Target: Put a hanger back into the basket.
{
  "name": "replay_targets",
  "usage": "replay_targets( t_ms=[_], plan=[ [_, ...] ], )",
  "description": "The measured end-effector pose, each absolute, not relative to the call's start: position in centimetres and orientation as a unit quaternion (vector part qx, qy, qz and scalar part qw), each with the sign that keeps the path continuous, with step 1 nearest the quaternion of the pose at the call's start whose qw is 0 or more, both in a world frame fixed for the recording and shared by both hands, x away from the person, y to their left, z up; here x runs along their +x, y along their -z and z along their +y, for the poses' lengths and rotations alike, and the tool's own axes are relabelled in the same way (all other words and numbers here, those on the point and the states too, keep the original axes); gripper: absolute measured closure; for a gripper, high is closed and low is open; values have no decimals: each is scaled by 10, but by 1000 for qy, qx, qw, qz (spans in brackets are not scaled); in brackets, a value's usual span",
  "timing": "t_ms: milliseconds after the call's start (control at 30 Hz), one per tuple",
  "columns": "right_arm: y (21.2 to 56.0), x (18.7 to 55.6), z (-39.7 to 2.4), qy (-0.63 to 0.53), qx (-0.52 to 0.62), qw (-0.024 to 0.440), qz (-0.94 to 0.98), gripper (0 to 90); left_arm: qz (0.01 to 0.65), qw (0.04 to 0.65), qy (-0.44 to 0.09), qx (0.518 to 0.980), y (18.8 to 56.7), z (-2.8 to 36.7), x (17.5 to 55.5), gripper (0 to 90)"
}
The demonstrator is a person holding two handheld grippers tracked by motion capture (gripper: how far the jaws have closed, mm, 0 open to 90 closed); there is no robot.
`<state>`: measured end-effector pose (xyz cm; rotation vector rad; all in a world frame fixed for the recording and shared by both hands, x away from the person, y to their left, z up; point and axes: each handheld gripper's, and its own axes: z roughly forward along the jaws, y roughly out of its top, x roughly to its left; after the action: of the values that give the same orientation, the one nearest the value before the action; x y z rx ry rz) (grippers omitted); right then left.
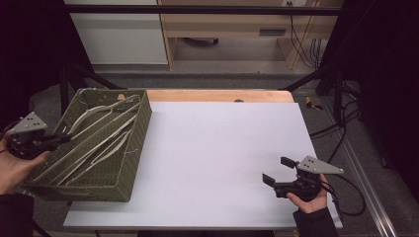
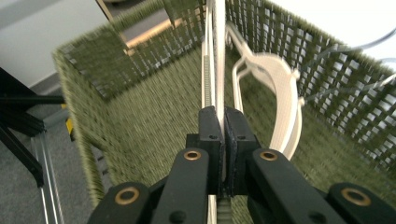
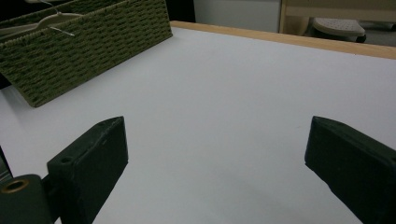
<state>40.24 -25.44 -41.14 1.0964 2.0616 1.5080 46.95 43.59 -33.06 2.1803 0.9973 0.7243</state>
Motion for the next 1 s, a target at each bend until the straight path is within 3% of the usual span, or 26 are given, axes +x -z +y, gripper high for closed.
replay_targets(
  t_ms=[267,467,733,1000],
  plan=[
    [411,402,-255,-534,388,180,730,66,383,302,-264,832,364,433,475,870],
    [412,402,-254,-534,388,179,730,67,382,301,-249,838,366,432,471,821],
    [411,402,-254,-535,385,178,731,68,371,336,-275,821,336,422,453,633],
    [409,401,-253,-539,385,180,727,68,371,472,-286,747,313,389,427,329]
  ],
)
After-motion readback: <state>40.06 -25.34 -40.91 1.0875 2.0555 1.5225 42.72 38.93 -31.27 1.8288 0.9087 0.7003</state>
